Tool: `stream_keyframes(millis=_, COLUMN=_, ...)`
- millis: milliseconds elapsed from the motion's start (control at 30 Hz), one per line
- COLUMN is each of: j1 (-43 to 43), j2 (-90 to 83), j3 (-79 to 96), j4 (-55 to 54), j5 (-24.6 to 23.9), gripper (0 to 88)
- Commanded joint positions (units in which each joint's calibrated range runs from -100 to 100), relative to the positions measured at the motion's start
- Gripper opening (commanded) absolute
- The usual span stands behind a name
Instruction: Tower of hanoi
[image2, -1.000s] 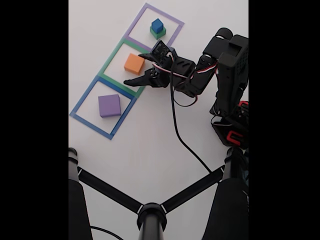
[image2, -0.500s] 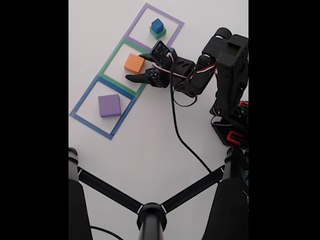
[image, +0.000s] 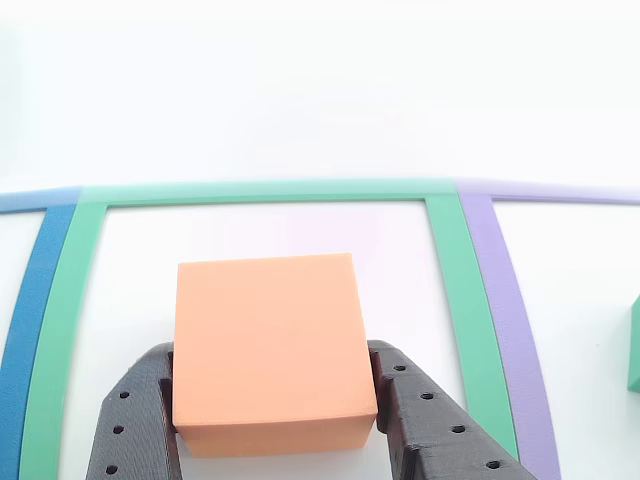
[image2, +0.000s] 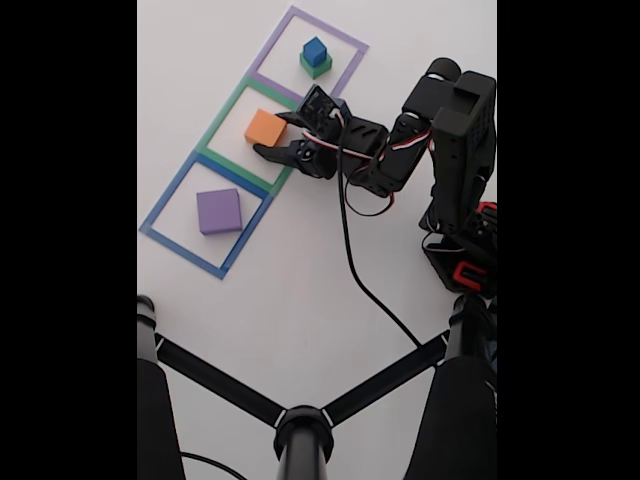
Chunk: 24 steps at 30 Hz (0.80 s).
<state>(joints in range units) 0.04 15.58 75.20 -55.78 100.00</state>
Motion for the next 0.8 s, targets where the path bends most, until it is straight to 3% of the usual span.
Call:
stream_keyframes(millis=0, j1=-0.69, j2=-3.32, j3=-0.91, j4=1.59, j5=0.0, gripper=10.1)
stream_keyframes(millis=133, j1=-1.07, j2=-9.49, j3=-0.09, j4=6.77, j5=0.0, gripper=10.0)
stream_keyframes(millis=267, j1=-1.38, j2=-20.62, j3=-0.55, j4=19.15, j5=0.0, gripper=10.0)
stream_keyframes(millis=767, j1=-3.97, j2=-57.0, j3=-29.53, j4=94.75, j5=0.0, gripper=9.5)
